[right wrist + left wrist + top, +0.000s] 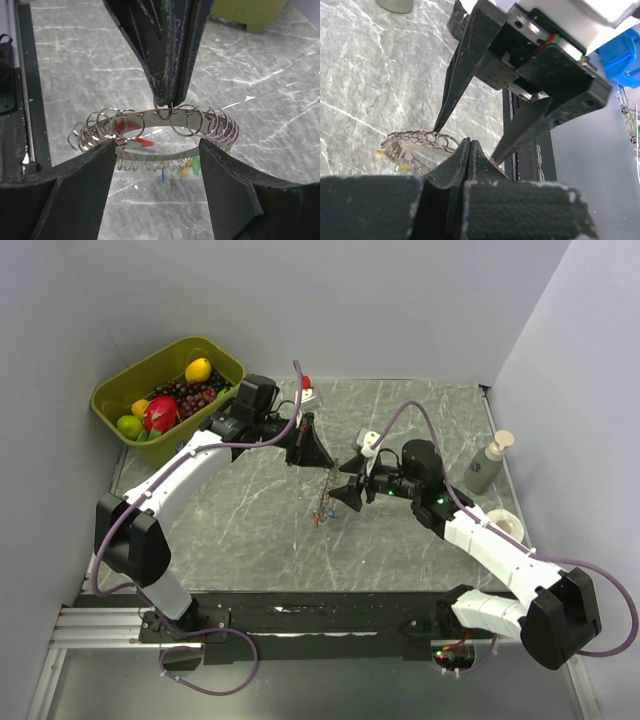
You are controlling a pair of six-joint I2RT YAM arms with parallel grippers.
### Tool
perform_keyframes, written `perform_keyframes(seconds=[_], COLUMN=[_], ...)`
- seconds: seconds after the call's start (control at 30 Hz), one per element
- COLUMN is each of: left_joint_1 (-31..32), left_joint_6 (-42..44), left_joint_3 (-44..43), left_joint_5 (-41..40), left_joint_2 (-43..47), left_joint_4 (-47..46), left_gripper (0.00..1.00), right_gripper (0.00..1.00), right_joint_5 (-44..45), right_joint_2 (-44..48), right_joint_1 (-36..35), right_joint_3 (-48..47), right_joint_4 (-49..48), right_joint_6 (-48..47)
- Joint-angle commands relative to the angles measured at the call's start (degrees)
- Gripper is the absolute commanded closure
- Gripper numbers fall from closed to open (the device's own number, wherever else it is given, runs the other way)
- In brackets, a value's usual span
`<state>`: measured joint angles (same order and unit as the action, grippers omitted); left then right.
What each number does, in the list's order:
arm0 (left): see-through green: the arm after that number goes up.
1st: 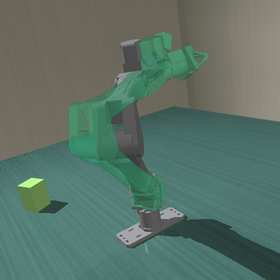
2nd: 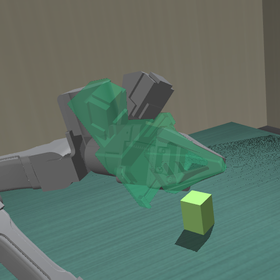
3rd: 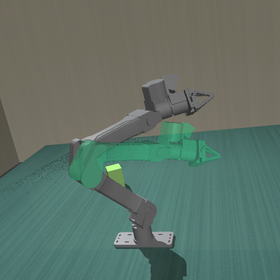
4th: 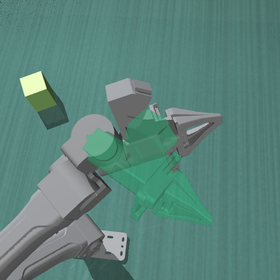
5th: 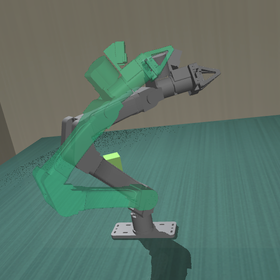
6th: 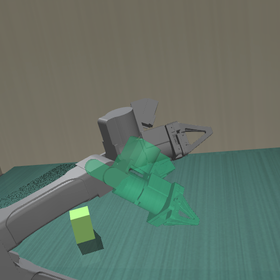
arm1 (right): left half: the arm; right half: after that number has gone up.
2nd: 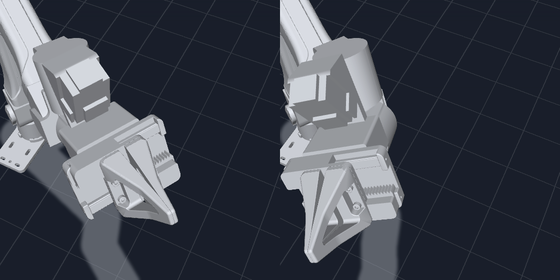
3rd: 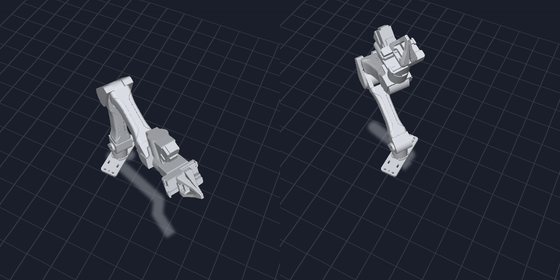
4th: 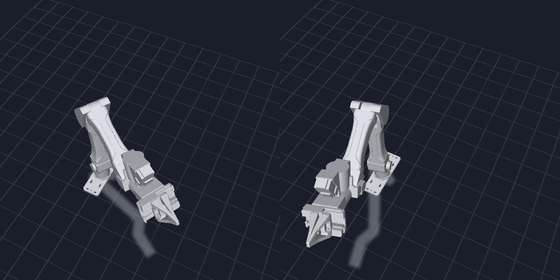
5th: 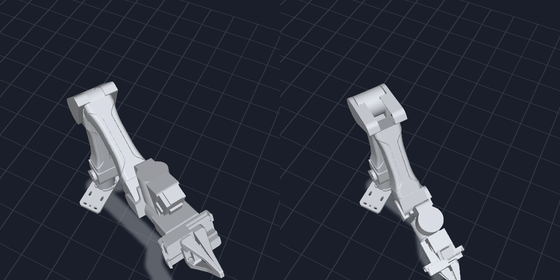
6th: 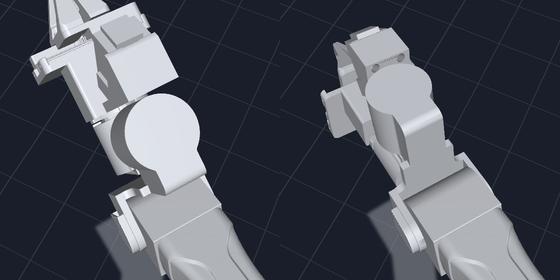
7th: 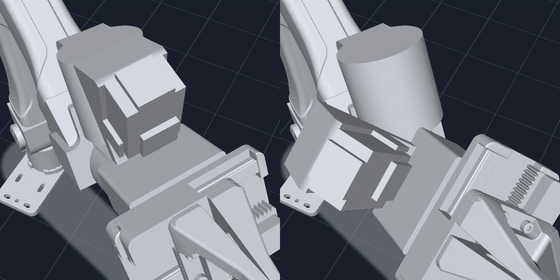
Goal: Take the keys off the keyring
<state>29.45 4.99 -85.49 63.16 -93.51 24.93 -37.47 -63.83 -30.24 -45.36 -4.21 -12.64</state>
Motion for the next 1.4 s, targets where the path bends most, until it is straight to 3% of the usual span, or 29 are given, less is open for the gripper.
perform_keyframes(seconds=[0.0,0.33,0.4,0.53,0.63,1.03,1.37], left_joint_1=[0.3,0.3,0.3,0.3,0.3,0.3,0.3], left_joint_6=[-1.1,-1.5,-1.3,-1.1,-1.1,-0.8,-2.0], left_joint_3=[0.0,0.3,0.2,-0.1,0.1,-0.2,1.0], left_joint_5=[3.3,2.6,2.5,2.5,2.4,2.8,2.8], left_joint_2=[2.5,2.1,1.8,1.8,2.0,2.2,2.5], left_joint_4=[-3.1,-3.6,-3.2,-3.0,-2.9,-2.5,-4.4], left_gripper=[0.99,0.99,0.99,0.99,0.99,0.99,0.99], right_gripper=[0.3,0.61,0.61,0.38,0.34,0.34,0.36], right_joint_5=[1.8,1.2,0.3,-1.7,-3.0,-6.6,-6.1], right_joint_2=[-1.1,0.6,0.9,1.5,1.8,1.0,1.1], right_joint_1=[0.0,0.0,0.0,0.1,0.2,0.3,0.3], right_joint_3=[0.5,1.6,1.7,1.4,1.2,1.3,2.0], right_joint_4=[-3.7,-4.5,-4.1,-2.7,-1.6,0.9,-2.4], right_joint_6=[0.7,0.3,0.0,-1.8,-2.7,-6.3,-2.8])
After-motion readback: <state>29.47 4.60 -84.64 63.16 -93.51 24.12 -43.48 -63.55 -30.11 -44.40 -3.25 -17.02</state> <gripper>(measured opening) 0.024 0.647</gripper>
